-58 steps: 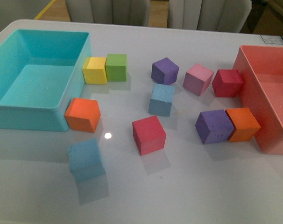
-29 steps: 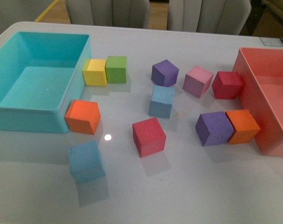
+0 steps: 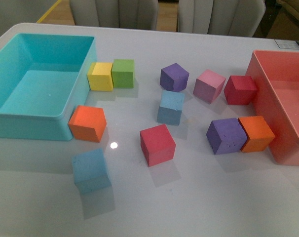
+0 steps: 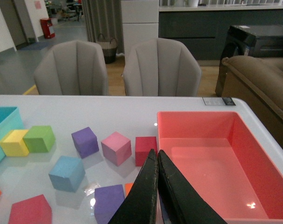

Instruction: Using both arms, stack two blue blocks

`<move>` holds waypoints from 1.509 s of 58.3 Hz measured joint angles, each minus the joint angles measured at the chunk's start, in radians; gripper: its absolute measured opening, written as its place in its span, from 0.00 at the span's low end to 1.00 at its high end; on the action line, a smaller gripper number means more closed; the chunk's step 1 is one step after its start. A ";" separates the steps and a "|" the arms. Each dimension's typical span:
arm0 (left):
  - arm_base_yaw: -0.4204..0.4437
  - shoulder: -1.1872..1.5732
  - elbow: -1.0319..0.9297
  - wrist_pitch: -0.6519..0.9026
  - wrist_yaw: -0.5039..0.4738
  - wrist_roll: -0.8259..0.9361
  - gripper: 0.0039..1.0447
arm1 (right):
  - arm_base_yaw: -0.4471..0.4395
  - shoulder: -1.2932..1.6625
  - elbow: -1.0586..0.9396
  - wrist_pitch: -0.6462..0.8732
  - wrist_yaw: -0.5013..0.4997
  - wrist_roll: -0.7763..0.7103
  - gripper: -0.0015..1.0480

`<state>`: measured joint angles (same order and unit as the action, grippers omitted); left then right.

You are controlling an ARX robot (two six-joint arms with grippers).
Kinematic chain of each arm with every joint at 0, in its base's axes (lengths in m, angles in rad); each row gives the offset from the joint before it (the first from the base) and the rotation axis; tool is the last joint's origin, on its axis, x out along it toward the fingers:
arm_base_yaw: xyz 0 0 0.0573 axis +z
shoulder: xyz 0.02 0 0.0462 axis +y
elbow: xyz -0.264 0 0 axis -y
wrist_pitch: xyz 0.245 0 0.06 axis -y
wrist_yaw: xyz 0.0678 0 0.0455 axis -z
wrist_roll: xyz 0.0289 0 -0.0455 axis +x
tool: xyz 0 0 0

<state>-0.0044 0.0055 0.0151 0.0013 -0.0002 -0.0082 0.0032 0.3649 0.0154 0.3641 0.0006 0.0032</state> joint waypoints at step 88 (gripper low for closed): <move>0.000 0.000 0.000 0.000 0.000 0.000 0.92 | 0.000 -0.359 0.000 -0.363 0.000 0.000 0.92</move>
<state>-0.0044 0.0055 0.0151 0.0013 0.0002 -0.0082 0.0032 0.0059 0.0154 0.0013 0.0006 0.0029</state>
